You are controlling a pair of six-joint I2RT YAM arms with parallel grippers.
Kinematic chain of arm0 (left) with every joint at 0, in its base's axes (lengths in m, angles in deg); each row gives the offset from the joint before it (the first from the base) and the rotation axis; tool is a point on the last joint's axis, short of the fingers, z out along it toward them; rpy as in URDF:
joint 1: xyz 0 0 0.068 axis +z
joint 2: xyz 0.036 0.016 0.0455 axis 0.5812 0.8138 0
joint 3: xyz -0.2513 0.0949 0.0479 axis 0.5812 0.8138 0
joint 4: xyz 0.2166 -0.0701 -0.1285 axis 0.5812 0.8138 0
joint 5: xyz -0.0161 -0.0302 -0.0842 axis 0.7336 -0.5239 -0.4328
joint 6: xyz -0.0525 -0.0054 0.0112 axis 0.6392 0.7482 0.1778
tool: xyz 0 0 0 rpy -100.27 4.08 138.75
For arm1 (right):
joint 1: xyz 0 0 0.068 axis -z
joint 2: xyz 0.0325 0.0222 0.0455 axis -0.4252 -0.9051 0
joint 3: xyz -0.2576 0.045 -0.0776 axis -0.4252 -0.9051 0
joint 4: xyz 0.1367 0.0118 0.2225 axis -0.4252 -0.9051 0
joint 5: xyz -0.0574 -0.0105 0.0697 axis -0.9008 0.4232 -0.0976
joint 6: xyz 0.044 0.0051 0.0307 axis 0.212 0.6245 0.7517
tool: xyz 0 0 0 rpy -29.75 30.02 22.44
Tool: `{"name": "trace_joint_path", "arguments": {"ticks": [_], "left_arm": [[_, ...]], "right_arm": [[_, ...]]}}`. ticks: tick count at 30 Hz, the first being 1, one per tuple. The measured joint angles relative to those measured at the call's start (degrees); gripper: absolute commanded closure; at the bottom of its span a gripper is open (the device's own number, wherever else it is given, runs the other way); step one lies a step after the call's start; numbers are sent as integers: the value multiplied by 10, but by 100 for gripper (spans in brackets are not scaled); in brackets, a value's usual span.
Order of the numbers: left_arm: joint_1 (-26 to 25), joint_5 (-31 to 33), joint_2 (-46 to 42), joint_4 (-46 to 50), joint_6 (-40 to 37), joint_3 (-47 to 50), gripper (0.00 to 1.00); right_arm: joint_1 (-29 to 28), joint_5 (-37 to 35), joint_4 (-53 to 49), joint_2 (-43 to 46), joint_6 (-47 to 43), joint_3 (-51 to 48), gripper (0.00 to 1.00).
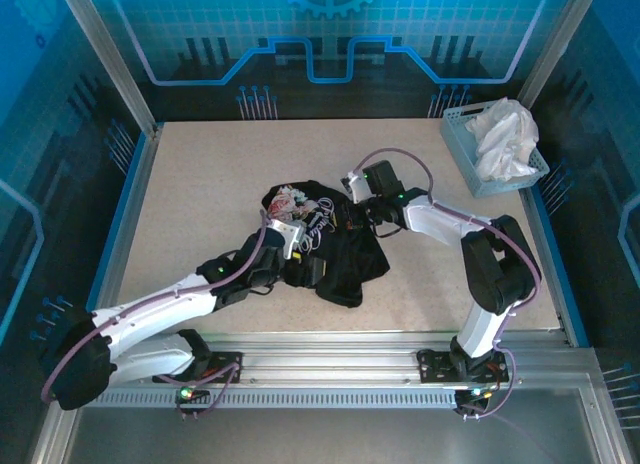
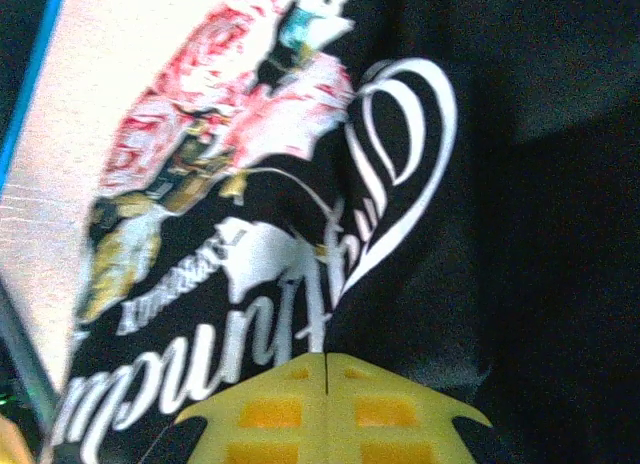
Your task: Fold the inside-out t-shirt
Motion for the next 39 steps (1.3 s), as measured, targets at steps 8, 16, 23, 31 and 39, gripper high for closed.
{"name": "trace_joint_path", "arguments": {"ticks": [8,16,23,31,39], "left_arm": [[-51,16,-19,-50,-12,8,25],[-28,105,-49,-40,1,9,22],[147,118,-167,55,13,1,21],[423,37,-200,134,70,-36,19],[507,-84,-175,134,118,-36,19]], "right_arm": [[-14,89,84,49,82,49,100],[-44,113,101,54,96,121,100],[-53,40,-25,68,4,181,100],[-217,7,-64,-6,-68,273,76],[-255,7,-81,-6,-117,143,55]]}}
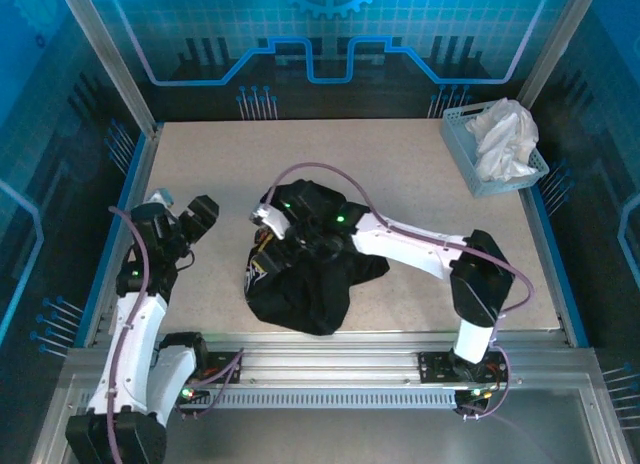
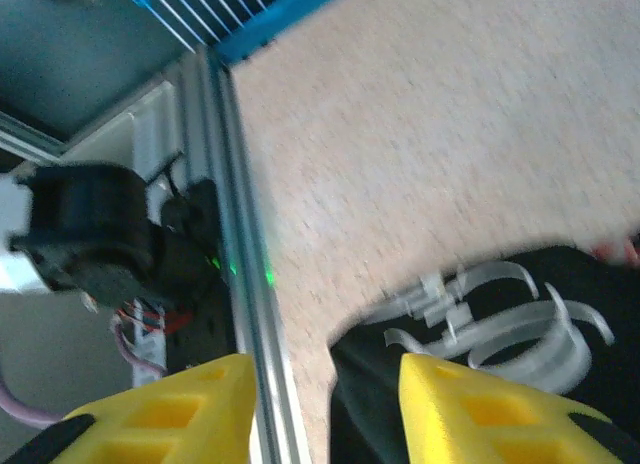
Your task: Fold the inside-out t-shirt
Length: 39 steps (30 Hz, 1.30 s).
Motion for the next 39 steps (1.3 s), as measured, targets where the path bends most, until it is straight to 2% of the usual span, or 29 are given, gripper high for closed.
{"name": "trace_joint_path", "arguments": {"ticks": [2,4,7,9,11,14,19,25,28,32,35,37,39], "left_arm": [[-44,-3,23,3,-16,0,19],[-109,4,47,12,-41,-2,19],[-206,22,81,18,-68,-2,21],[-281,36,108,17,-86,-2,25],[-332,43,130,15,-101,-2,29],[-377,42,151,5,-110,3,34],[-406,39,181,-14,-115,7,36],[-426,40,257,-11,-114,-6,33],[-426,48,274,-12,-114,-9,37],[-426,59,287,-28,-104,-9,60],[-426,63,298,-48,-100,-9,87],[-424,65,303,-66,-99,-9,97],[-422,65,302,-87,-95,-9,100]], "right_arm": [[30,-4,0,44,1,-58,54],[68,-21,-6,95,6,-111,54],[94,-63,-11,144,18,-165,54],[95,-86,-14,161,27,-195,54],[89,-99,-15,165,41,-219,54],[77,-122,-17,162,63,-245,53],[69,-163,-16,152,86,-257,51],[66,-180,-9,130,100,-258,49],[55,-181,3,114,106,-258,54],[46,-190,13,101,113,-258,83],[50,-200,15,101,111,-258,97],[59,-205,15,106,102,-258,100],[74,-211,13,123,92,-257,100]]}}
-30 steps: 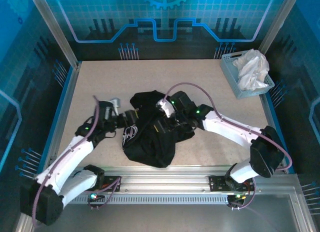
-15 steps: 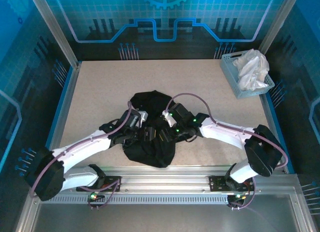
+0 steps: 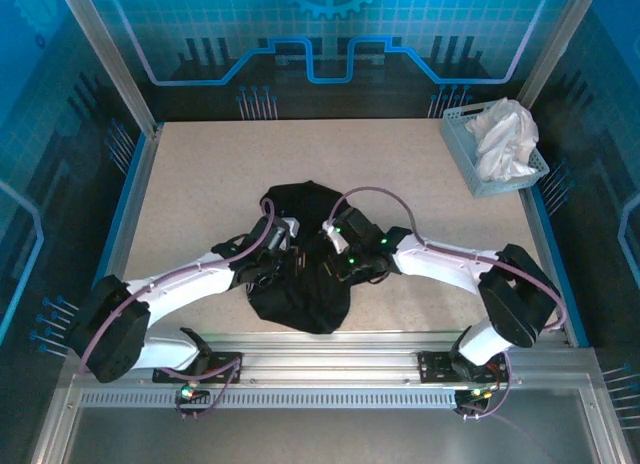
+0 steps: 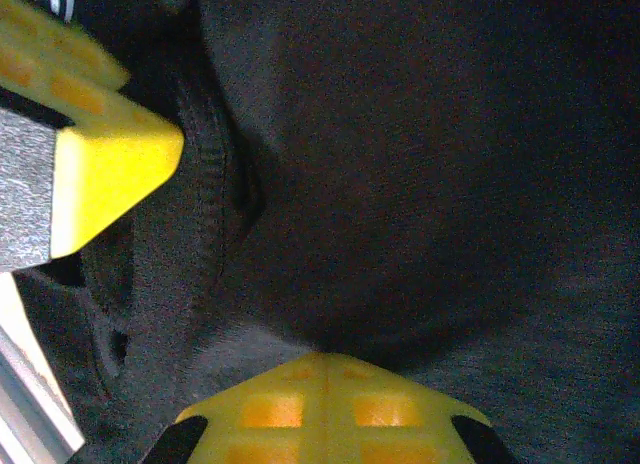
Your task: Fold the inside-out t-shirt
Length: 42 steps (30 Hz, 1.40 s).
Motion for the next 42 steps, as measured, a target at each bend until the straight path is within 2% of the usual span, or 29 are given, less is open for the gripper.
{"name": "trace_joint_path", "arguments": {"ticks": [4,8,10,12,15,18,21,25,27,28,32,33,34,37,42], "left_arm": [[2,-2,-26,-20,-4,-1,100],[3,-26,-98,-38,-3,-16,100],[3,-37,-127,-52,-3,-30,100],[3,-41,-144,-57,-3,-50,100],[5,-35,-151,-54,-4,-80,100],[17,-29,-150,-43,-4,-103,100],[33,-27,-150,-36,-4,-117,100],[41,-26,-150,-32,-4,-124,100],[43,-26,-150,-31,-4,-124,100],[45,-26,-150,-29,-3,-124,100],[56,-26,-150,-26,-3,-124,100],[59,-26,-150,-23,-3,-125,100],[62,-26,-150,-21,-3,-125,100],[77,-26,-150,-10,1,-133,100],[85,-49,-163,-12,9,-157,100]], "right_arm": [[42,-4,-15,43,-29,19,100],[89,-5,-21,71,-59,62,100],[104,0,-20,77,-74,82,91],[105,9,-16,84,-84,85,79],[97,31,-3,108,-102,58,60],[95,54,9,133,-117,15,49],[84,72,37,147,-125,-29,40],[46,82,81,148,-121,-83,36],[30,91,120,129,-109,-110,39],[24,93,135,112,-104,-116,44],[8,94,183,58,-87,-123,90],[5,91,187,54,-90,-122,96],[5,89,184,52,-92,-118,100],[16,73,146,72,-109,-89,100],[110,61,38,188,-165,40,100]]}}
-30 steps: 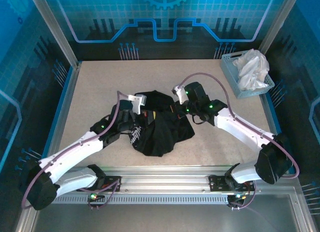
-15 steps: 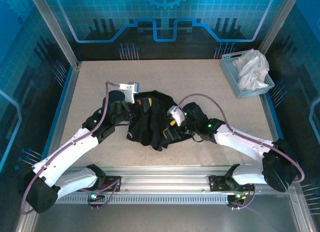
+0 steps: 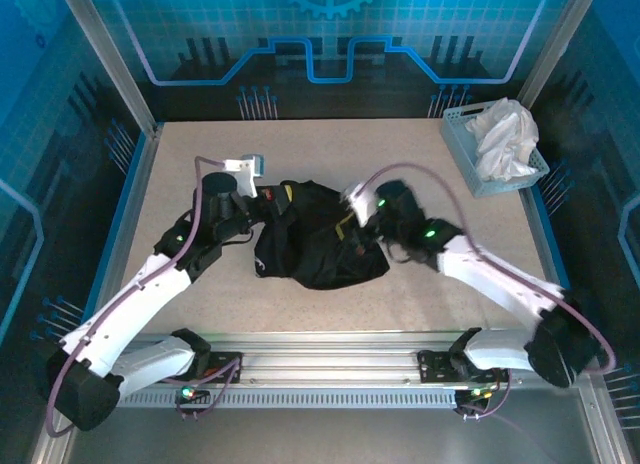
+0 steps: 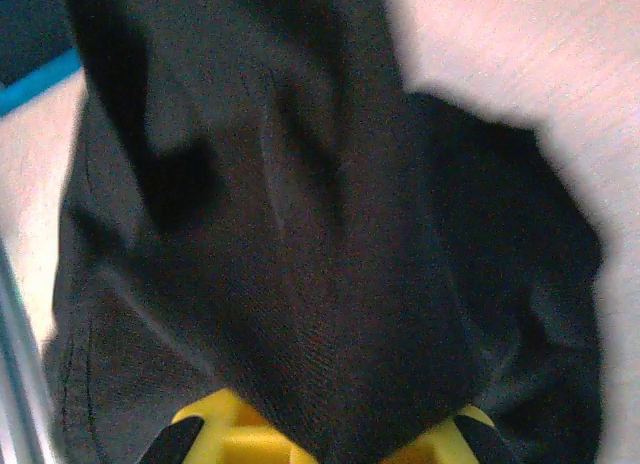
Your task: Fold the inside-out t-shirt
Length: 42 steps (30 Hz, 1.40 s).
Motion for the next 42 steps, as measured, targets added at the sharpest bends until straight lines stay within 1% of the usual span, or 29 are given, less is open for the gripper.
{"name": "trace_joint_path", "arguments": {"ticks": [3,7,9,11,13,16,18,20,22,23,24,26,29,32,34,36,37,39,41,42], "left_arm": [[-15,-18,-9,-7,0,-22,100],[-43,-49,-12,-24,0,-62,100],[-44,-44,-17,-26,-2,-74,100],[-36,-24,-22,-21,-4,-81,100],[-17,-10,-24,-17,-3,-81,100],[33,3,-17,-9,2,-76,100],[84,21,2,-14,3,-54,98],[115,42,36,-12,3,-28,90],[129,65,76,-6,1,1,75],[132,77,94,-2,-3,15,64],[133,86,107,3,-6,27,57],[135,99,122,16,-5,52,48],[135,99,107,16,-4,87,38],[114,90,40,0,2,158,29],[75,86,-4,-11,3,198,27],[30,82,-20,-32,2,217,26],[6,78,-16,-43,1,220,26],[-27,70,9,-72,0,220,25],[-40,67,45,-100,0,219,26],[-43,66,65,-111,0,216,30]], "right_arm": [[50,-3,-59,57,-35,96,100],[90,-3,-109,95,-68,177,100],[103,2,-139,95,-81,210,100],[109,14,-156,81,-90,240,100],[109,31,-165,63,-92,250,100],[103,61,-173,25,-94,250,100],[81,78,-172,-20,-92,256,100],[50,99,-161,-88,-87,260,100],[34,111,-159,-145,-76,261,100],[25,116,-156,-183,-69,265,100],[17,122,-154,-216,-61,269,100],[6,132,-149,-273,-45,281,100],[-6,148,-149,-334,-26,305,100],[-12,162,-147,-374,-12,339,100],[-12,167,-147,-384,-5,353,100],[-12,169,-147,-387,0,363,100],[-12,172,-147,-387,1,367,100],[-12,176,-147,-387,5,375,100],[-12,180,-147,-387,10,381,100],[-11,182,-147,-387,12,381,100]]}}
